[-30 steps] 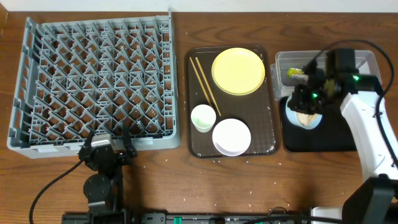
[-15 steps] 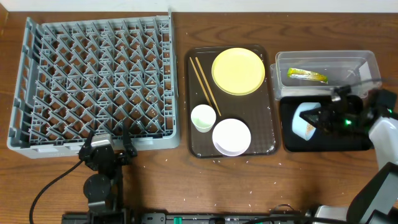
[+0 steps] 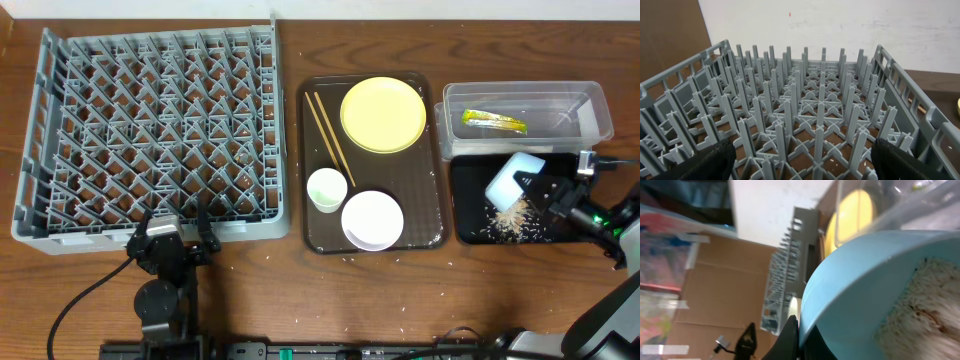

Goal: Sort waste into correct bins and load items into the dishwasher
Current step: 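Move the blue bowl over the black tray and tip out the rice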

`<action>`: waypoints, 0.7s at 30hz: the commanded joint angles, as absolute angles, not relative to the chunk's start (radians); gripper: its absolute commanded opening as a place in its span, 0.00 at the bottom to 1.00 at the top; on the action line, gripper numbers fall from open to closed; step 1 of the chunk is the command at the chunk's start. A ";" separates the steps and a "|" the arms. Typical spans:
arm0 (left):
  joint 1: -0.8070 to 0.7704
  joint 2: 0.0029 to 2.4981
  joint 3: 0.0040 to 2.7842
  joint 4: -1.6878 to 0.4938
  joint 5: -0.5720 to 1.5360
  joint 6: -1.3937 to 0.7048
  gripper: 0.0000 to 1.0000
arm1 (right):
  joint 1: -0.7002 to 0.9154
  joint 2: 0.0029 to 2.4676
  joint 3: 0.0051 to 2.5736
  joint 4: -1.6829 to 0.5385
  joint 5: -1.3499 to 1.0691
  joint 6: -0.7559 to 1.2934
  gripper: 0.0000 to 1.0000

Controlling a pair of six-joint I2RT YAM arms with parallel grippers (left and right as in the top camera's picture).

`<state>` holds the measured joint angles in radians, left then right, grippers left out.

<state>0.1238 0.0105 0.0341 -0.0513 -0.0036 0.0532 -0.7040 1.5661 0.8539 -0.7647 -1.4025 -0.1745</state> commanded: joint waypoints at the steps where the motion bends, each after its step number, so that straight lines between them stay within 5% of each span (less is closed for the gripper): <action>1: 0.129 0.004 0.004 -0.072 -0.015 0.060 0.88 | -0.733 1.547 0.851 -0.758 -1.550 -0.199 0.01; 21: 0.129 0.004 0.004 -0.072 -0.015 0.060 0.88 | -0.802 1.547 0.851 -0.589 -1.484 0.257 0.01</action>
<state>0.1234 0.0105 0.0341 -0.0513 -0.0032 0.0528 -0.7910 1.5658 0.8532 -0.5961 -1.5078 0.1425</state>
